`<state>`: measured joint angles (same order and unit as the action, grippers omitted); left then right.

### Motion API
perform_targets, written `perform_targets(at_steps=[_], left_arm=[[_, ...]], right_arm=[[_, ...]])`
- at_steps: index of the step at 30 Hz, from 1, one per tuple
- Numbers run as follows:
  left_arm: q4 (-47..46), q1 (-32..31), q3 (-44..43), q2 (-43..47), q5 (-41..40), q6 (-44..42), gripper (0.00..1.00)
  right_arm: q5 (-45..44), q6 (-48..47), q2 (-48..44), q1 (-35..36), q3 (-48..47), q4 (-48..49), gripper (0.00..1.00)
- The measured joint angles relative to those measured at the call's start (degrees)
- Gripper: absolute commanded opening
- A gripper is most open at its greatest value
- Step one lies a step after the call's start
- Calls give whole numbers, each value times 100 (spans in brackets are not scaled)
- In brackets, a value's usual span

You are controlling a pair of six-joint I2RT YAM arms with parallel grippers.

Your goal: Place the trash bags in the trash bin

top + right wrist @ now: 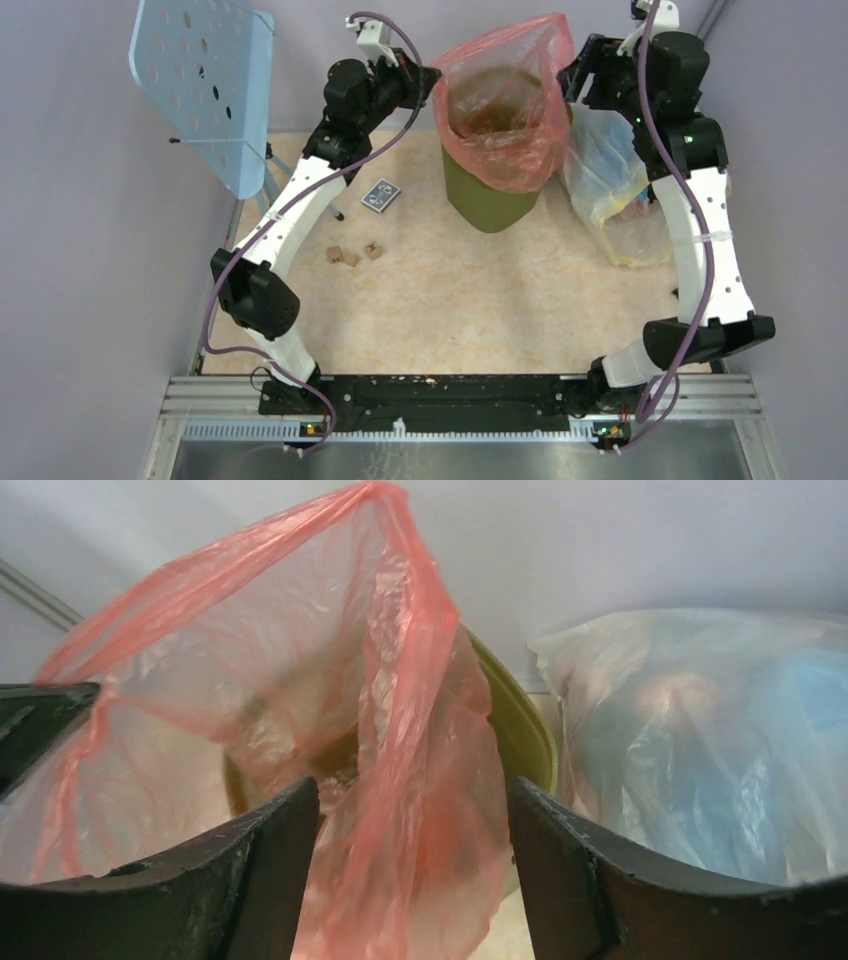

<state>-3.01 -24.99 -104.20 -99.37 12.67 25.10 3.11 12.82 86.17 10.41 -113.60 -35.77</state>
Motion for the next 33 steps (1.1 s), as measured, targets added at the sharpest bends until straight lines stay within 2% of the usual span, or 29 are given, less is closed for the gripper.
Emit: perform_targets(at_steps=[3, 5, 11, 14, 20, 25, 28, 31, 33], left_arm=[[-2, -2, 61, 26, 87, 33, 0], [0, -2, 74, 66, 138, 35, 0], [-4, 0, 114, 291, 157, 35, 0], [-9, 0, 122, 411, 168, 35, 0], [-46, 0, 170, 595, 210, 39, 0], [-46, 0, 332, 745, 254, 52, 0], [-46, 0, 400, 804, 251, 50, 0], [-46, 0, 444, 839, 243, 48, 0], [-52, 0, 490, 872, 227, 46, 0]], right_arm=[[74, 98, -254, 0, 0, -302, 53], [225, 190, -378, -4, 0, -507, 52], [645, 389, -507, 52, 168, -859, 69], [595, 420, -501, 260, 192, -1034, 70], [-284, 651, -267, 1202, -280, -1513, 66], [-1434, 752, -111, 1460, -291, -1849, 63], [-1963, 732, -90, 1471, -225, -1980, 50], [-2430, 673, -94, 1471, -192, -2131, 28], [-2643, 662, -103, 1471, -144, -2175, 17]])
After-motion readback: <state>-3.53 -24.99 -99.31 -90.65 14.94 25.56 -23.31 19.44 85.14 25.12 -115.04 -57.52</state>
